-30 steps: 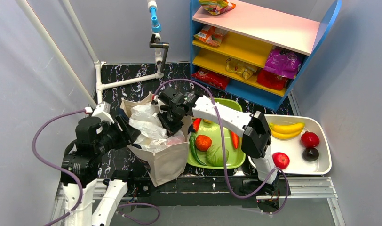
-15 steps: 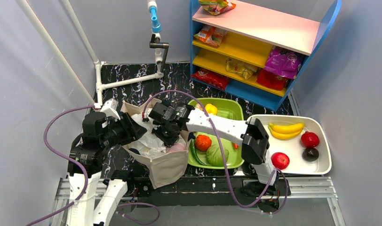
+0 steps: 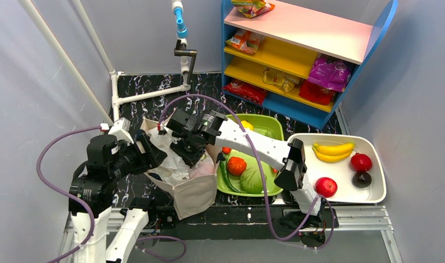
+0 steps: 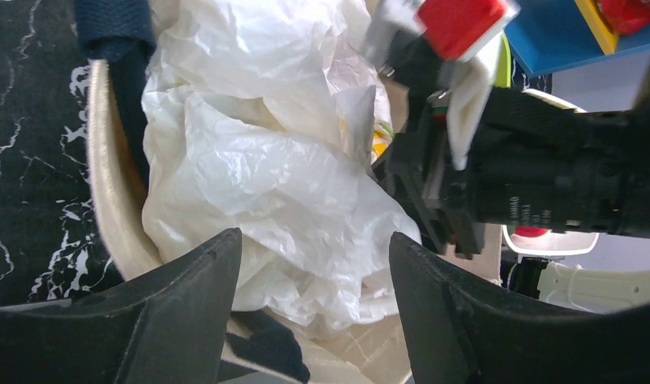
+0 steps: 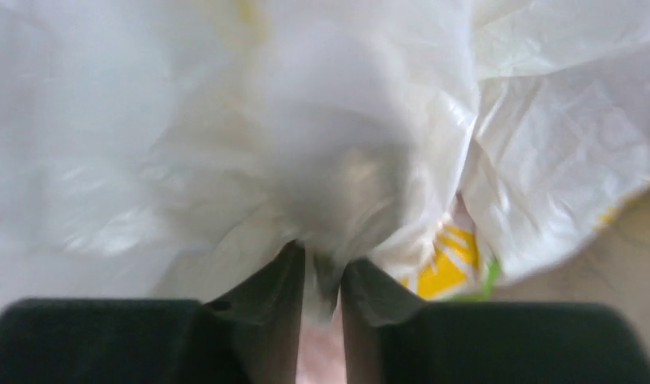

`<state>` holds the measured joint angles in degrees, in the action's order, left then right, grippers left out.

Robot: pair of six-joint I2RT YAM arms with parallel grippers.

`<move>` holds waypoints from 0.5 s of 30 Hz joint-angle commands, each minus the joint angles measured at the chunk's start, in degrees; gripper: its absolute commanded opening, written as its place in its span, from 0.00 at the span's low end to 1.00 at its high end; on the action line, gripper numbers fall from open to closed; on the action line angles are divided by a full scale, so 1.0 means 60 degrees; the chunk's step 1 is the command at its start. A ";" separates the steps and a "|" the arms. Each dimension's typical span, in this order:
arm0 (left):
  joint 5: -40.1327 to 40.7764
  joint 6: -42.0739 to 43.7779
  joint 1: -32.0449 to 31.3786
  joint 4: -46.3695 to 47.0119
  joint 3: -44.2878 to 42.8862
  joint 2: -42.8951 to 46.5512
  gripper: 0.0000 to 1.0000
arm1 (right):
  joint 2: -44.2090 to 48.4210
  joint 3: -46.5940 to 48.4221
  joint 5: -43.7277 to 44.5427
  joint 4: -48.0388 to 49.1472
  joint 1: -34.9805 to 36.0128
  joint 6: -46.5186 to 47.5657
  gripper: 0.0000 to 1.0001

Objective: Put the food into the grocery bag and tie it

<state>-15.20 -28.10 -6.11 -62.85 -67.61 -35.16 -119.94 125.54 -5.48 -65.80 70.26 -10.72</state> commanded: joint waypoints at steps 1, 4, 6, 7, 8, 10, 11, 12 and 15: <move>0.0406 0.0210 -0.0008 -0.0951 -0.0771 -0.0037 0.67 | 0.0526 0.1041 0.0165 -0.1079 0.0085 -0.0191 0.36; 0.0627 0.0266 -0.0008 -0.1354 -0.1056 -0.0254 0.67 | 0.0855 0.1127 0.0272 -0.1055 0.0082 -0.0376 0.46; 0.0735 0.0288 -0.0010 -0.1490 -0.1285 -0.0344 0.67 | 0.1077 0.1273 0.0367 -0.1053 0.0082 -0.0443 0.54; 0.0774 0.0277 -0.0008 -0.1536 -0.1400 -0.0376 0.67 | 0.1161 0.1373 0.0460 -0.1072 0.0082 -0.0484 0.59; 0.0827 0.0263 -0.0007 -0.1592 -0.1528 -0.0437 0.67 | 0.1252 0.1506 0.0574 -0.1094 0.0082 -0.0522 0.60; 0.0951 0.0247 -0.0007 -0.1780 -0.1827 -0.0572 0.67 | 0.1455 0.1715 0.0840 -0.1069 0.0082 -0.0624 0.62; 0.1061 0.0252 -0.0007 -0.1904 -0.1977 -0.0657 0.67 | 0.1611 0.1748 0.1202 -0.1022 0.0082 -0.0681 0.62; 0.1190 0.0258 -0.0007 -0.2011 -0.2127 -0.0732 0.67 | 0.1781 0.1734 0.1474 -0.0927 0.0093 -0.0743 0.64; 0.1702 0.0372 -0.0007 -0.2332 -0.2400 -0.0915 0.65 | 0.2306 0.1447 0.2299 -0.0566 0.0090 -0.0805 0.67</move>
<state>-9.15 -27.24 -6.13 -72.47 -79.29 -39.07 -112.73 132.88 0.64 -71.53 70.43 -14.09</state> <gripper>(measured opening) 0.661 0.644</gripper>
